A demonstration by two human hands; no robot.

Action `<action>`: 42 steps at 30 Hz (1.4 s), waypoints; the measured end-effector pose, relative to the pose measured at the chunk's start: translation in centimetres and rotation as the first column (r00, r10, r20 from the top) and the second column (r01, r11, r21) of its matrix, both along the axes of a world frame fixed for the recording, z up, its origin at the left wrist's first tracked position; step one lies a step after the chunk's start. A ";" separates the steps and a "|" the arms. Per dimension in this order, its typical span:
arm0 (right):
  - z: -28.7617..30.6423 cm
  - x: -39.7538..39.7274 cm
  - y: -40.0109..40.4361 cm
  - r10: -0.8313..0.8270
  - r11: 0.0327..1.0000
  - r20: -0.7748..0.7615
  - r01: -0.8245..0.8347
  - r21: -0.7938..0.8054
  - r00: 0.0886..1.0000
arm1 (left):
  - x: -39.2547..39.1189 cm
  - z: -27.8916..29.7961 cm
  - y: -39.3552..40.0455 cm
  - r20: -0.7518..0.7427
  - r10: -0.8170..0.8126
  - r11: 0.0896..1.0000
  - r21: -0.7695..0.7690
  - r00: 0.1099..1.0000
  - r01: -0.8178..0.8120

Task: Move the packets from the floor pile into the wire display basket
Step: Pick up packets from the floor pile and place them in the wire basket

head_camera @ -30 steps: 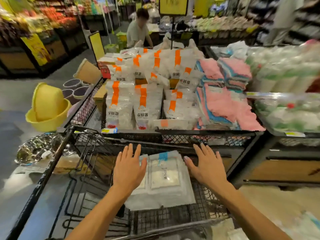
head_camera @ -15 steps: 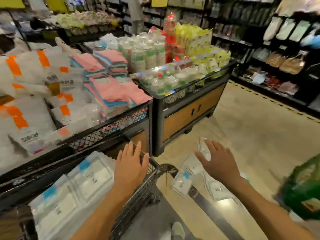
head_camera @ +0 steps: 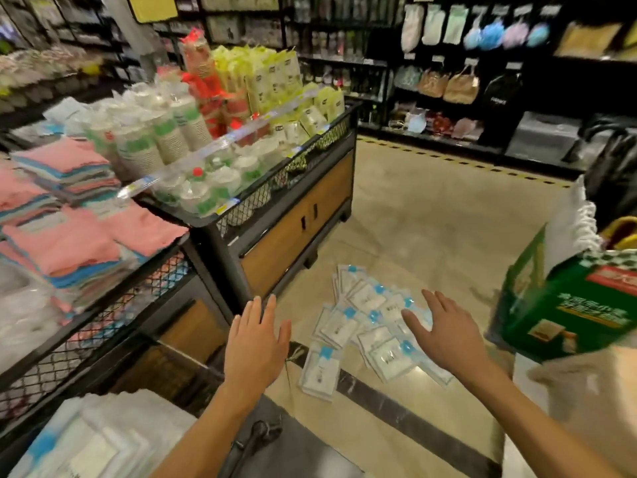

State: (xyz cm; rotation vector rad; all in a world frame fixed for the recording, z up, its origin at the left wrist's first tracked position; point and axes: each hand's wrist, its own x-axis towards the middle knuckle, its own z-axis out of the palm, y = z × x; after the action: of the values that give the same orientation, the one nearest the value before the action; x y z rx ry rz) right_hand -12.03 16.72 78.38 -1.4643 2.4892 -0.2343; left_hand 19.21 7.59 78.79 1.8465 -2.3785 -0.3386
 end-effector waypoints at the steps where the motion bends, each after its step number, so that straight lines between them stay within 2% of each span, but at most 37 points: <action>1: -0.1 -1.4 -0.2 -0.012 1.000 0.000 0.012 0.003 1.000 | -1.4 -0.2 -0.6 0.007 -0.012 1.000 0.008 1.000 0.012; 7: -1.6 -8.9 -0.3 -0.118 0.992 0.013 0.118 0.035 0.993 | -9.4 -0.9 -3.4 0.046 -0.116 0.992 0.057 0.992 0.114; 17: -5.3 -15.6 -0.5 -0.313 0.946 0.067 0.304 0.111 0.948 | -18.9 -4.6 -10.2 0.143 -0.311 0.949 0.105 0.940 0.298; 28: -10.8 -20.8 -8.2 -0.427 0.896 0.020 0.420 0.146 0.904 | -29.0 -12.2 -22.7 0.134 -0.471 0.873 0.214 0.872 0.438; 34: -20.7 -23.3 -12.6 -0.444 0.879 0.017 0.432 0.204 0.896 | -32.5 -22.9 -28.4 0.138 -0.492 0.848 0.300 0.860 0.437; 39: -34.1 -24.7 -15.1 -0.452 0.865 0.050 0.423 0.270 0.891 | -34.3 -36.0 -30.0 0.138 -0.550 0.790 0.404 0.823 0.461; 42: -43.1 -25.6 -16.1 -0.442 0.863 0.064 0.405 0.303 0.895 | -35.4 -45.0 -30.8 0.137 -0.571 0.774 0.417 0.809 0.476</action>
State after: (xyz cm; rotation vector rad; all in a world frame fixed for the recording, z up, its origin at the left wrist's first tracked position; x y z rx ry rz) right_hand -37.59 0.64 35.33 -0.7515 2.5762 -0.0434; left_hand -16.15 -23.17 33.74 1.3391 -3.1962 -0.6684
